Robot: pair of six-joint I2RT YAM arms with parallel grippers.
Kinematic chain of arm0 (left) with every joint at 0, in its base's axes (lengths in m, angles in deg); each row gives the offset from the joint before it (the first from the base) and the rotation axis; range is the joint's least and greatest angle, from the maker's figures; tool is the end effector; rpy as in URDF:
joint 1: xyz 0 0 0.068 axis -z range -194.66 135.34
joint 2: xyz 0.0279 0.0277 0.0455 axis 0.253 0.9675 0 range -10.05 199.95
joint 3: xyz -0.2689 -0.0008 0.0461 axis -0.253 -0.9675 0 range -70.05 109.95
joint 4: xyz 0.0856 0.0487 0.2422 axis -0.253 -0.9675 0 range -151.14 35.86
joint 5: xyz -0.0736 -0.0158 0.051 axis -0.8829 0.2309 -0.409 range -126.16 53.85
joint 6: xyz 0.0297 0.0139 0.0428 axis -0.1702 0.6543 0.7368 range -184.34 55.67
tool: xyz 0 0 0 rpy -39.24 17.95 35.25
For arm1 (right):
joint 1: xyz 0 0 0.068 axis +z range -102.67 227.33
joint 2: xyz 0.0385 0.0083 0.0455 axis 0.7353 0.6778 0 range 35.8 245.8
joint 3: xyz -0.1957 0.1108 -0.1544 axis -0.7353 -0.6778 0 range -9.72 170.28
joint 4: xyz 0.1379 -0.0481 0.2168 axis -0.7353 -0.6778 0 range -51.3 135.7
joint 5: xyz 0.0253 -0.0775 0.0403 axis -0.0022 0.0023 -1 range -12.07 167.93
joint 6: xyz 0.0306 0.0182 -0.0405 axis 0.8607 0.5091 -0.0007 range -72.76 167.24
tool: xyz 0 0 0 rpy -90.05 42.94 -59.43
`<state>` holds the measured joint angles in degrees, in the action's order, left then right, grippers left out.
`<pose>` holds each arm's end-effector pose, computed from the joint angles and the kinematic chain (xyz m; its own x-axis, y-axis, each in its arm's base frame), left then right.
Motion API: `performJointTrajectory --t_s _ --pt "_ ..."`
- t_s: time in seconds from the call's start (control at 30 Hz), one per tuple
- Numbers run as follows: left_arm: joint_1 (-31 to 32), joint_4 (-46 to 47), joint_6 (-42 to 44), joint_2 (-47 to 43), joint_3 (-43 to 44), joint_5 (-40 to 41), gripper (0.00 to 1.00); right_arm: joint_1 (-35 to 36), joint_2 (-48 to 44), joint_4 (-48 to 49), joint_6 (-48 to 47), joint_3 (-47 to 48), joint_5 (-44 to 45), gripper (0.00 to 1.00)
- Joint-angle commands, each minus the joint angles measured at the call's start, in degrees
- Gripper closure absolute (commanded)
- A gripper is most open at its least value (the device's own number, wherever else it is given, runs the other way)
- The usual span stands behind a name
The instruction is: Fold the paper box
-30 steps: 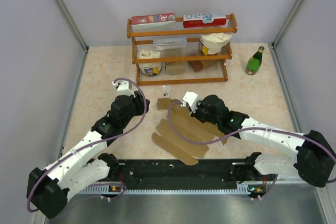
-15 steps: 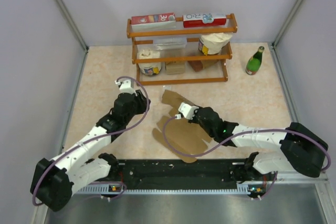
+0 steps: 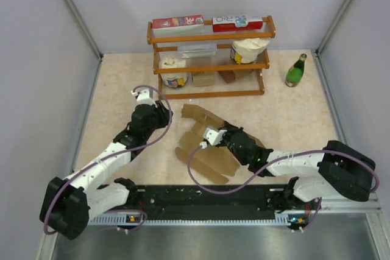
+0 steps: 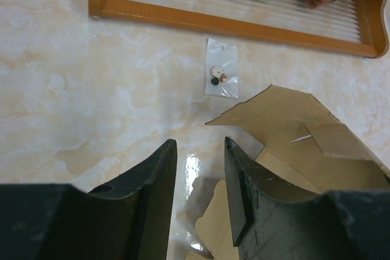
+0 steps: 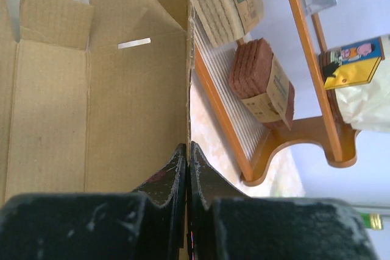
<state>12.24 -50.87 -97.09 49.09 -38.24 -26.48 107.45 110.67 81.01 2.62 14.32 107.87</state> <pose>0.2073 -0.0985 0.2365 -0.4730 -0.3581 -0.8050 0.0632 0.8975 -0.4364 0.1417 0.2108 0.1883 0.2647 -0.7612 -0.5920 -0.4579 0.4411 -0.7719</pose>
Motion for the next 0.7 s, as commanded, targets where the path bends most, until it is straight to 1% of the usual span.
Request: performJointTrajectory --t_s 0.0,0.2,0.3,0.37,0.43,0.67 --pt "-2.7 4.9 0.8 0.1 0.4 -2.3 0.58 2.4 2.8 9.9 -8.5 -1.2 1.4 1.00" --pt "-5.4 7.5 0.3 -0.2 -2.0 -4.4 0.58 4.7 4.3 15.2 -12.7 -3.4 2.0 1.00" --pt "-6.5 10.7 0.1 0.3 -3.8 -7.0 0.58 5.8 3.8 16.9 -14.0 -4.9 2.1 1.00" --pt "-6.9 12.6 0.1 1.3 -4.4 -9.4 0.55 6.4 3.1 16.3 -14.2 -5.4 1.4 1.00" --pt "-7.0 14.4 0.6 3.0 -4.3 -14.3 0.52 6.7 2.0 15.3 -13.7 -5.7 0.4 1.00" --pt "-7.6 18.7 -0.2 10.2 -3.0 -18.9 0.49 7.2 -0.6 13.2 -13.2 -6.5 -0.8 1.00"
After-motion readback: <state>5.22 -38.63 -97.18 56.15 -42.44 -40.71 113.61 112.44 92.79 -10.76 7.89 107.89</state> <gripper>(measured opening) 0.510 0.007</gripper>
